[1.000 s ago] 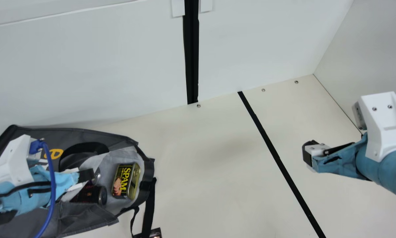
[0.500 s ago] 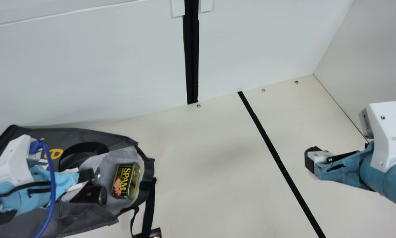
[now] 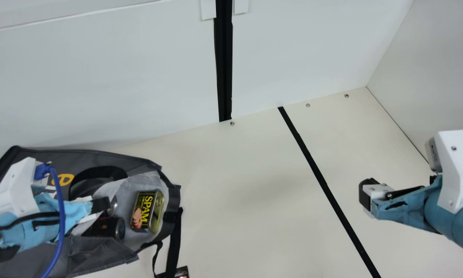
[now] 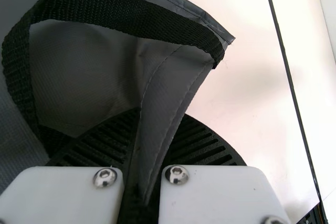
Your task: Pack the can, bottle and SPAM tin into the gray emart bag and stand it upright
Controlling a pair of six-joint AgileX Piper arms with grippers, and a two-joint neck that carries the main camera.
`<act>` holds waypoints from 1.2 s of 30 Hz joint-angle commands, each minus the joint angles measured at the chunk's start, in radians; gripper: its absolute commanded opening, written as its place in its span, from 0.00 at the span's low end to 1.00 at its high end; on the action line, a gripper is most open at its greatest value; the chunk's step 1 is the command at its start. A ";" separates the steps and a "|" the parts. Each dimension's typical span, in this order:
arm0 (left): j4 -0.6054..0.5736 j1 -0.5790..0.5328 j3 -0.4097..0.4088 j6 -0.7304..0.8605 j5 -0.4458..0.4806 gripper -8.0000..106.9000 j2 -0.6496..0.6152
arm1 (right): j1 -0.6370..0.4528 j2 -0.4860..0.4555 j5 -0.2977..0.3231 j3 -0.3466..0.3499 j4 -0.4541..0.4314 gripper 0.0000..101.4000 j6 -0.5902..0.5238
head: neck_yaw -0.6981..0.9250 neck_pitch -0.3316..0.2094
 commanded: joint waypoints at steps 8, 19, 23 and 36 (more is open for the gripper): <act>0.000 0.000 0.000 0.000 0.000 0.00 0.000 | 0.002 0.005 -0.001 -0.008 0.010 0.94 -0.020 | -0.001 -0.023; 0.000 0.000 0.000 0.000 0.000 0.00 0.000 | 0.046 0.031 -0.001 -0.024 0.048 0.94 -0.105 | -0.001 -0.023; 0.000 0.000 0.000 0.000 0.000 0.00 0.000 | 0.051 0.043 -0.001 -0.025 0.078 0.94 -0.153 | -0.001 -0.023; 0.000 0.000 0.000 0.000 0.000 0.00 0.000 | 0.001 0.109 -0.022 -0.013 0.235 0.94 -0.348 | -0.001 -0.023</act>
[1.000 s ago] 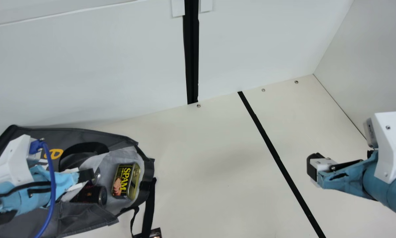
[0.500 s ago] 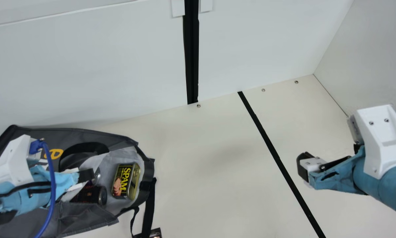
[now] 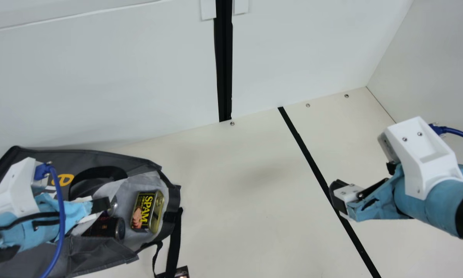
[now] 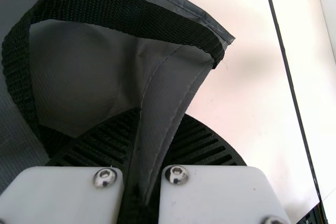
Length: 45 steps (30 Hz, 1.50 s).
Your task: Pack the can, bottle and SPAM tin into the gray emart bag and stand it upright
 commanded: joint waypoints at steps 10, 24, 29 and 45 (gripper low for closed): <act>0.000 0.000 0.000 0.000 0.000 0.00 0.000 | -0.052 0.065 -0.028 0.030 0.148 0.94 -0.211 | -0.002 -0.023; 0.000 0.000 0.000 0.000 0.000 0.00 0.000 | -0.083 0.150 -0.098 0.101 0.286 0.94 -0.420 | -0.002 -0.023; 0.000 0.000 0.000 0.000 0.000 0.00 0.000 | -0.080 0.181 -0.126 0.128 0.326 0.94 -0.473 | -0.002 -0.023; 0.000 0.000 0.000 0.000 0.000 0.00 0.000 | -0.042 0.265 -0.204 0.213 0.540 0.94 -0.656 | -0.002 -0.023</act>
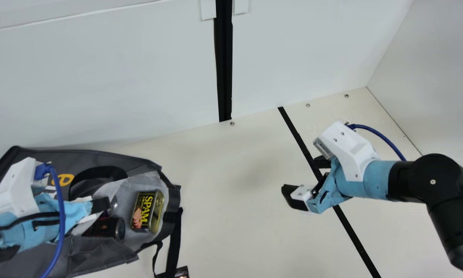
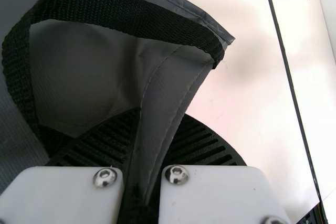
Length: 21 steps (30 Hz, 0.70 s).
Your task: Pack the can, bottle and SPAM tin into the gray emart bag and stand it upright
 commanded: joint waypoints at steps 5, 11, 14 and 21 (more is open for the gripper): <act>0.000 0.000 0.000 0.000 0.000 0.00 0.000 | 0.022 0.034 -0.011 0.021 0.094 0.94 -0.080 | -0.002 -0.023; 0.000 0.000 0.000 0.000 0.000 0.00 0.000 | 0.051 0.076 -0.029 0.033 0.158 0.94 -0.143 | -0.002 -0.023; 0.000 0.000 0.000 0.000 0.000 0.00 0.000 | 0.065 0.100 -0.035 0.036 0.189 0.94 -0.169 | -0.002 -0.023; 0.000 0.000 0.000 0.000 0.000 0.00 0.000 | 0.107 0.158 -0.047 0.038 0.255 0.94 -0.229 | -0.002 -0.023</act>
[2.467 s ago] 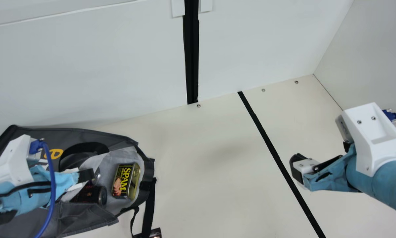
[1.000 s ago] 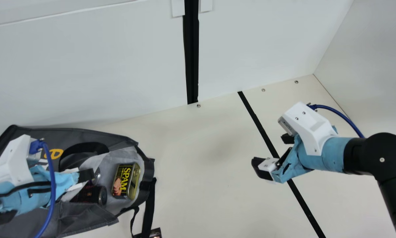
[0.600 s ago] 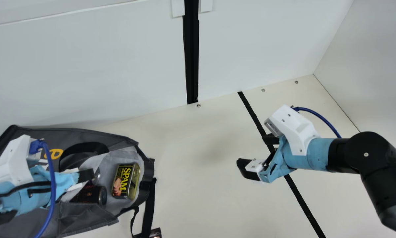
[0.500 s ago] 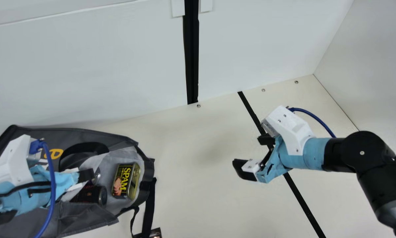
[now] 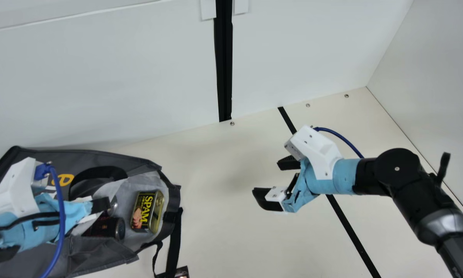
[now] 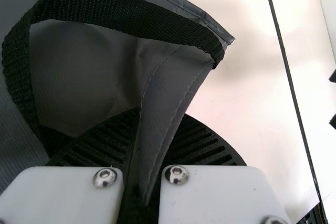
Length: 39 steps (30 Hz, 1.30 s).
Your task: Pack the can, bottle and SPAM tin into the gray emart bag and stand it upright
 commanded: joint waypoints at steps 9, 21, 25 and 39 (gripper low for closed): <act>0.000 0.000 0.000 0.000 0.000 0.00 0.000 | 0.061 0.094 -0.005 -0.006 0.088 0.94 -0.087 | -0.002 -0.023; 0.000 0.000 0.000 0.000 0.000 0.00 0.000 | 0.118 0.222 -0.011 -0.045 0.157 0.94 -0.177 | -0.002 -0.023; 0.000 0.000 0.000 0.000 0.000 0.00 0.000 | 0.137 0.261 -0.010 -0.061 0.171 0.94 -0.203 | -0.002 -0.023; 0.000 0.000 0.000 0.000 0.000 0.00 0.000 | 0.224 0.399 -0.020 -0.134 0.232 0.94 -0.274 | -0.002 -0.023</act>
